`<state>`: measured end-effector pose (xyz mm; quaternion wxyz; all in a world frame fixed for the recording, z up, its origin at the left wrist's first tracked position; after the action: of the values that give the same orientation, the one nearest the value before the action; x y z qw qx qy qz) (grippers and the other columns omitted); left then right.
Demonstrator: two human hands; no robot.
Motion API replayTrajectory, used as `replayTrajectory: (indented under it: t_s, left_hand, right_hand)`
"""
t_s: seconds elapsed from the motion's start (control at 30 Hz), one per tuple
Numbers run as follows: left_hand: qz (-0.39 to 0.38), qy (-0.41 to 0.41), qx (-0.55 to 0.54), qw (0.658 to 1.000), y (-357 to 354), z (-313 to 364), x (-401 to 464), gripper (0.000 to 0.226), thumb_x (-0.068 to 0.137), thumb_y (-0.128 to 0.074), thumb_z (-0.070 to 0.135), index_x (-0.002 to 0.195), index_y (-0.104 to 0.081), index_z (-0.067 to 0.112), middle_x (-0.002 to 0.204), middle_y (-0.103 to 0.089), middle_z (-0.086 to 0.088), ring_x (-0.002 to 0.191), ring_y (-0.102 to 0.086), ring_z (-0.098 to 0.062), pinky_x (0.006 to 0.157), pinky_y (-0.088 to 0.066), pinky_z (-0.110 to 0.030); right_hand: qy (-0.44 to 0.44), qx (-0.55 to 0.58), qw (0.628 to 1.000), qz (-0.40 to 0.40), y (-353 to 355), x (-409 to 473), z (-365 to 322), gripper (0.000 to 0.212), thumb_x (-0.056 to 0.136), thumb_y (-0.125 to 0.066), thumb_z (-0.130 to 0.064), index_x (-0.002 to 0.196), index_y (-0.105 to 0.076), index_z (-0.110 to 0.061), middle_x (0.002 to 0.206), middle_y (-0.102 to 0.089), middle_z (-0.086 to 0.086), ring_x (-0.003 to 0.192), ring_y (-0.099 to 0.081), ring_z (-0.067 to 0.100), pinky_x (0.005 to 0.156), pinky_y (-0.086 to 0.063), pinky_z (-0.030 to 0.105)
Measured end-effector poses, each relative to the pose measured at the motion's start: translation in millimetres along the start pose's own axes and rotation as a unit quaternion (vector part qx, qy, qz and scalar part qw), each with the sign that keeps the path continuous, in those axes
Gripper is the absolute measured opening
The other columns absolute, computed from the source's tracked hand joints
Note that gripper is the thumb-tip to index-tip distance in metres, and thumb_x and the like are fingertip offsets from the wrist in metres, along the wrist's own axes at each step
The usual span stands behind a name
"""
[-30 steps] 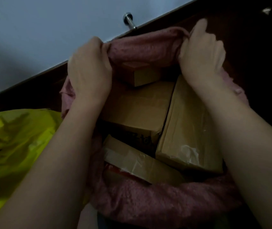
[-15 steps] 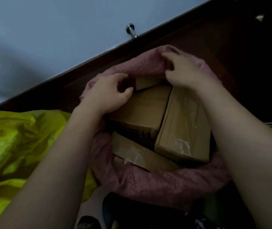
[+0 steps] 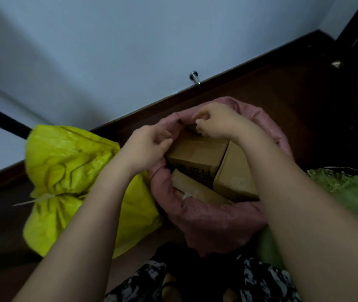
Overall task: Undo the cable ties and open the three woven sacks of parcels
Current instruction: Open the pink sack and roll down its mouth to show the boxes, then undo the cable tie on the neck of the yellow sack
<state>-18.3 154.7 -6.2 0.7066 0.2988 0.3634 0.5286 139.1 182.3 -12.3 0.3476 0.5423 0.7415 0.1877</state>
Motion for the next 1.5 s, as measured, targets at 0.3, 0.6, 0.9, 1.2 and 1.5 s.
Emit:
replayTrajectory:
  t_s: [0.3, 0.6, 0.9, 1.2, 1.5]
  left_hand:
    - [0.251, 0.025, -0.040, 0.967, 67, -8, -119, 0.012, 0.088, -0.061, 0.009, 0.094, -0.071, 0.012, 0.084, -0.067, 0.004, 0.069, -0.061, -0.012, 0.064, -0.046, -0.022]
    - [0.378, 0.262, -0.010, 0.888, 124, -100, -197, 0.036, 0.081, -0.059, 0.011, 0.115, -0.050, 0.005, 0.128, -0.043, -0.020, 0.117, -0.045, -0.036, 0.098, -0.038, -0.041]
    - [0.312, 0.283, -0.074, 0.904, 124, -173, -197, 0.032, 0.084, -0.062, 0.011, 0.116, -0.065, 0.007, 0.114, -0.065, -0.014, 0.103, -0.061, -0.026, 0.083, -0.047, -0.034]
    - [0.285, 0.170, -0.037, 0.943, 121, -174, -197, 0.020, 0.086, -0.064, 0.009, 0.106, -0.069, 0.007, 0.099, -0.069, -0.009, 0.094, -0.064, -0.022, 0.084, -0.049, -0.031]
    - [0.337, 0.101, -0.046, 0.935, 129, -158, -190, 0.014, 0.088, -0.061, 0.009, 0.093, -0.073, 0.007, 0.090, -0.066, 0.002, 0.085, -0.059, -0.009, 0.075, -0.039, -0.016]
  right_hand:
    - [0.056, 0.089, 0.992, 0.069, -33, -64, -61, 0.026, 0.094, -0.050, -0.010, 0.108, -0.071, -0.014, 0.111, -0.068, 0.004, 0.101, -0.064, 0.016, 0.097, -0.048, 0.028]
    - [0.109, 0.182, 0.976, 0.041, -76, -90, -120, 0.024, 0.089, -0.050, -0.003, 0.095, -0.073, -0.005, 0.095, -0.074, 0.015, 0.092, -0.069, 0.027, 0.091, -0.053, 0.043]
    - [0.082, 0.244, 0.966, -0.024, -149, -75, -148, 0.018, 0.083, -0.059, 0.000, 0.080, -0.072, -0.013, 0.094, -0.073, 0.017, 0.090, -0.068, 0.029, 0.089, -0.054, 0.046]
    - [0.122, 0.148, 0.981, -0.005, -192, -90, -190, 0.030, 0.084, -0.056, -0.003, 0.106, -0.074, -0.015, 0.113, -0.070, 0.010, 0.108, -0.063, 0.026, 0.092, -0.052, 0.033]
    - [0.110, 0.148, 0.983, -0.002, -204, -69, -186, 0.038, 0.080, -0.051, 0.003, 0.110, -0.072, -0.009, 0.114, -0.069, 0.013, 0.111, -0.062, 0.028, 0.095, -0.051, 0.037]
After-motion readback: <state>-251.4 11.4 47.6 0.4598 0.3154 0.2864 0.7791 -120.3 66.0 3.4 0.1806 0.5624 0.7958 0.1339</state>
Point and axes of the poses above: each hand's wrist, its own x-axis towards the middle knuckle, its own y-axis out of the back of the hand, z = x × y, the point moved 10 cm from there along x, towards the middle knuckle
